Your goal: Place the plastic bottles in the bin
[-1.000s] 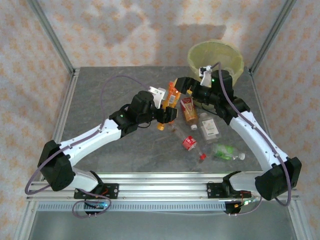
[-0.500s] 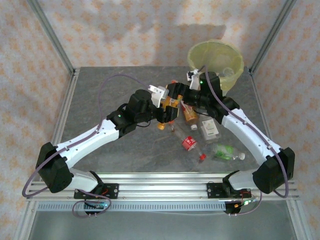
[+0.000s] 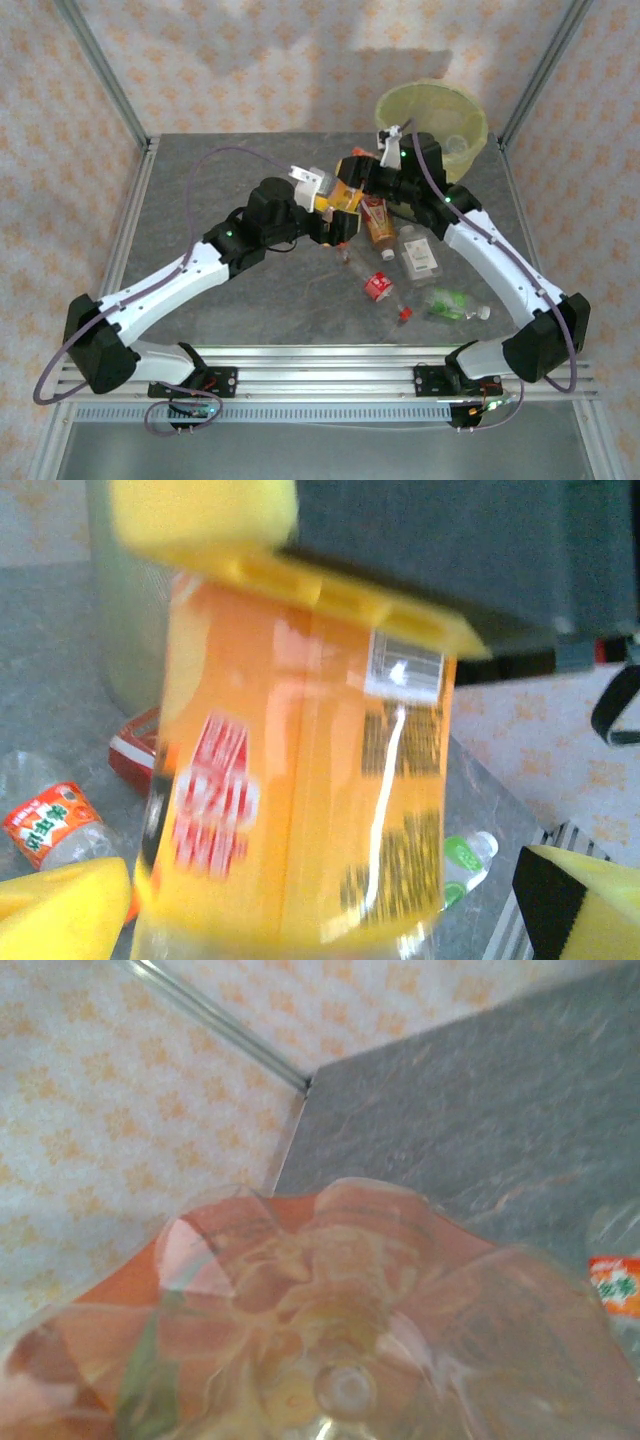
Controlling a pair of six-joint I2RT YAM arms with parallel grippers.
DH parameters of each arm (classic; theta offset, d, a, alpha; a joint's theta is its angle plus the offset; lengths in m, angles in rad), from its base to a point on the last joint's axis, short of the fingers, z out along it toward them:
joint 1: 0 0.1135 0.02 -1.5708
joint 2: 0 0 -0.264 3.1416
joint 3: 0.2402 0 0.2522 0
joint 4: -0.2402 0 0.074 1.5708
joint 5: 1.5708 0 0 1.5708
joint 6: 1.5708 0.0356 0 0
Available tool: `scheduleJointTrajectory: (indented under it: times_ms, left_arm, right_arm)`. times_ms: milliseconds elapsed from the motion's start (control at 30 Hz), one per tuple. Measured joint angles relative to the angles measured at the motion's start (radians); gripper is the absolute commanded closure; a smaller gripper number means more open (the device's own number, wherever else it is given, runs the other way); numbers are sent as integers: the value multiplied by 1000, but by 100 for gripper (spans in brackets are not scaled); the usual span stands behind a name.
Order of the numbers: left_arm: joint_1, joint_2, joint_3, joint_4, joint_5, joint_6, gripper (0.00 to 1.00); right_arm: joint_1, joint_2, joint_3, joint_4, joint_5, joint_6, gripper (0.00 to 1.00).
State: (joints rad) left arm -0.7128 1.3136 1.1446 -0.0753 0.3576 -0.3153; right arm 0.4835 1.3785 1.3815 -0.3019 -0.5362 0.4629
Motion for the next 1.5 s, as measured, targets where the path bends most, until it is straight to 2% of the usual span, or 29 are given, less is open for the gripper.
scheduleJointTrajectory:
  times_ms: [167,400,667,933,1200,1333,1500]
  left_arm:
    - [0,-92,0,0,-53,-10,0]
    - [0,-136,-12,-8,-165,-32,0]
    - [0,-154,-72,-50,-276,-54,0]
    - [0,-195,-77,-71,-322,-58,0]
    - [0,-200,-93,-87,-344,-77,0]
    - [0,-199,-93,-95,-345,-80,0]
    - [0,-198,-93,-100,-344,-88,0]
  right_arm:
    - [-27,20,183,-64,154,-49,51]
    - [-142,94,397,-74,381,-65,51]
    - [-178,257,570,-81,666,-104,51]
    - [-234,435,771,-148,828,-124,51]
    - [-259,566,940,-259,859,-106,51]
    - [-291,636,975,-315,799,-45,50]
    - [-323,708,986,-375,718,24,43]
